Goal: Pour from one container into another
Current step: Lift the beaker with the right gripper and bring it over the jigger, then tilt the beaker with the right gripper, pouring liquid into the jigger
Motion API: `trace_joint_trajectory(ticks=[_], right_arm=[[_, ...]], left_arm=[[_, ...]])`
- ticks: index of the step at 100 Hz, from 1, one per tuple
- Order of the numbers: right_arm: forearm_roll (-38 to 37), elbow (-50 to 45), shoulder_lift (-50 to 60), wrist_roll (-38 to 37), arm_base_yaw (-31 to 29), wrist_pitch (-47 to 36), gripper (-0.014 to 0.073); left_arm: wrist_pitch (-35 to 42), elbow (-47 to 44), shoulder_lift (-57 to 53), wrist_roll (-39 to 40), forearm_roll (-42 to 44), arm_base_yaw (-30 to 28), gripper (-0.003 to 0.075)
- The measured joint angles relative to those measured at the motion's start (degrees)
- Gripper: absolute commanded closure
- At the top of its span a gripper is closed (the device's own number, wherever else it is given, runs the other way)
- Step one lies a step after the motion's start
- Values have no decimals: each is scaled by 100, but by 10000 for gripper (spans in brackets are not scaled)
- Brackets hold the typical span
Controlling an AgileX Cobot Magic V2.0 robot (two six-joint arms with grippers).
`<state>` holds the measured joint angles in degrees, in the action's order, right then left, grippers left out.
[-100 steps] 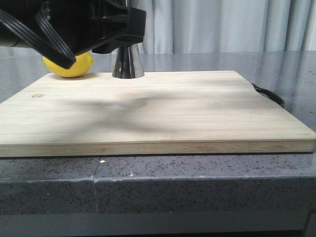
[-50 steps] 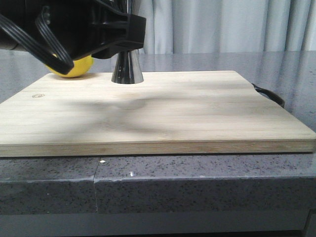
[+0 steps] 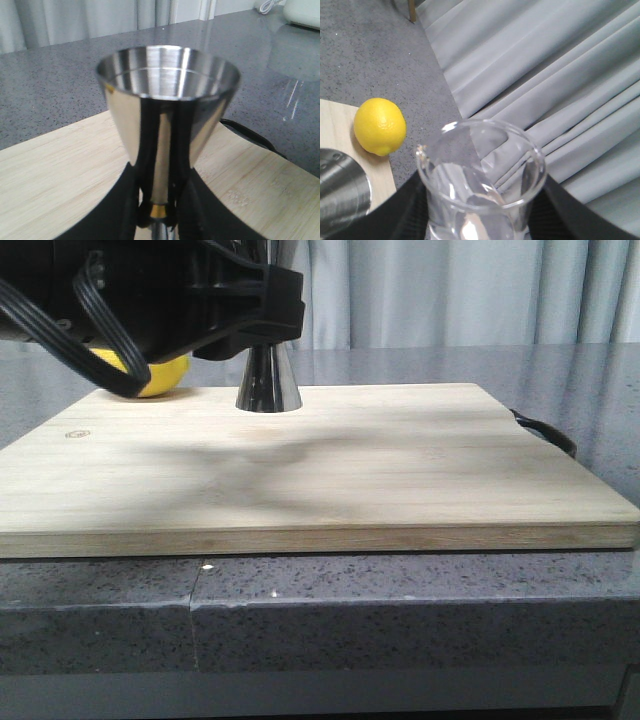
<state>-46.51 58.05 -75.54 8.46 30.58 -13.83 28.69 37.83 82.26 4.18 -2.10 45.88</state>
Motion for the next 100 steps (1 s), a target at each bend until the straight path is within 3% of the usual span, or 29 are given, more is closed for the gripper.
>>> trace_joint_trajectory(ticks=[40, 100], right_arm=[[-760, 0, 0, 0, 0, -30, 424], [-1886, 0, 0, 0, 0, -33, 424]], left_arm=[[-2, 0, 0, 434, 515, 0, 739], [-11, 0, 0, 511, 633, 0, 739]])
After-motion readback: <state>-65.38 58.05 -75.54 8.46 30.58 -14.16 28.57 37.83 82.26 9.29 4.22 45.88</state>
